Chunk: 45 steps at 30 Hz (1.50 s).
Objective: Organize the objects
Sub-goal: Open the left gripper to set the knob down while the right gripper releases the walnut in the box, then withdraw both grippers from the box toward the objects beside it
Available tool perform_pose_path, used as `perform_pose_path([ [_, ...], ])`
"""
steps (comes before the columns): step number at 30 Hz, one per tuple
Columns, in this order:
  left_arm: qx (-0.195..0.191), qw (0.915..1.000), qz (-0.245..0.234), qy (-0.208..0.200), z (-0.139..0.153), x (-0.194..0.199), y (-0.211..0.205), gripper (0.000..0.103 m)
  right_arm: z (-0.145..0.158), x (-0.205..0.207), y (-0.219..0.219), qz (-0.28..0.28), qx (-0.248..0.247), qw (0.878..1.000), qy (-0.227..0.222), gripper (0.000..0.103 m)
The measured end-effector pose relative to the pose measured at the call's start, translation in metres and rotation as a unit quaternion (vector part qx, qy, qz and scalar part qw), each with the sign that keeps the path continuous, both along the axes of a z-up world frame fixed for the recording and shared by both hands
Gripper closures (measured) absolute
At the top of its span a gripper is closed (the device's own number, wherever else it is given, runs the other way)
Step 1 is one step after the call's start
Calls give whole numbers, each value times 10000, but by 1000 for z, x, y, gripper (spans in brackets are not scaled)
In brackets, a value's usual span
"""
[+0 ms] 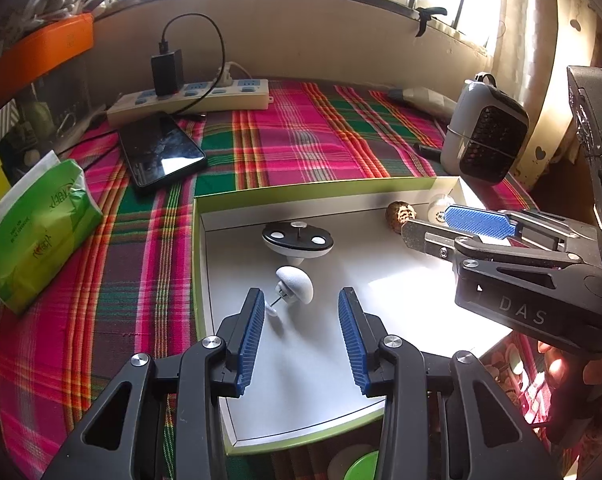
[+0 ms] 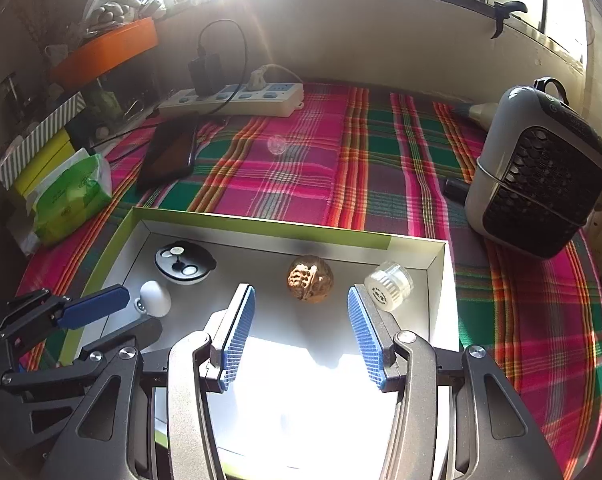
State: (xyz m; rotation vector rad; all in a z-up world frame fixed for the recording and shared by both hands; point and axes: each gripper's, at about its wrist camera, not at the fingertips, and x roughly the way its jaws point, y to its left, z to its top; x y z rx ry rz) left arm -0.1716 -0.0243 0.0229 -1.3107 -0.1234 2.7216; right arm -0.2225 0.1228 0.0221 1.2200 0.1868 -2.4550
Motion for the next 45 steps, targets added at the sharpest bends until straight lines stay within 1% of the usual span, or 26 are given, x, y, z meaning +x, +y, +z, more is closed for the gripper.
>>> perform_pose_path([
  [7, 10, 10000, 53, 70, 5, 15, -3, 66, 6, 17, 4, -6, -90, 9999, 85, 53],
  [17, 119, 9995, 171, 231, 13, 44, -14, 66, 14, 48, 17, -98, -287, 9993, 213, 53],
  [22, 185, 9991, 206, 316, 15, 60, -17, 66, 17, 67, 29, -229, -381, 9986, 292, 53],
  [25, 110, 9989, 225, 400, 18, 71, -15, 66, 19, 79, 36, -297, -410, 9981, 363, 53],
  [27, 169, 9985, 173, 485, 21, 78, -16, 66, 20, 86, 41, -353, -424, 9977, 406, 53],
  [30, 167, 9981, 226, 542, 23, 85, -17, 66, 20, 95, 50, -473, -471, 9969, 424, 53],
  [32, 260, 9980, 184, 543, 22, 90, -18, 66, 20, 101, 57, -551, -550, 9959, 451, 53],
  [36, 226, 9984, 89, 511, 18, 97, -14, 66, 17, 112, 70, -726, -537, 9948, 480, 53],
  [39, 314, 9981, -33, 533, 16, 102, -10, 66, 13, 119, 77, -831, -532, 9940, 474, 53],
  [42, 413, 9979, -160, 470, 12, 104, -6, 66, 8, 125, 84, -928, -611, 9929, 434, 53],
  [45, 448, 9974, -249, 514, 11, 108, -2, 63, 4, 130, 90, -997, -665, 9920, 404, 53],
])
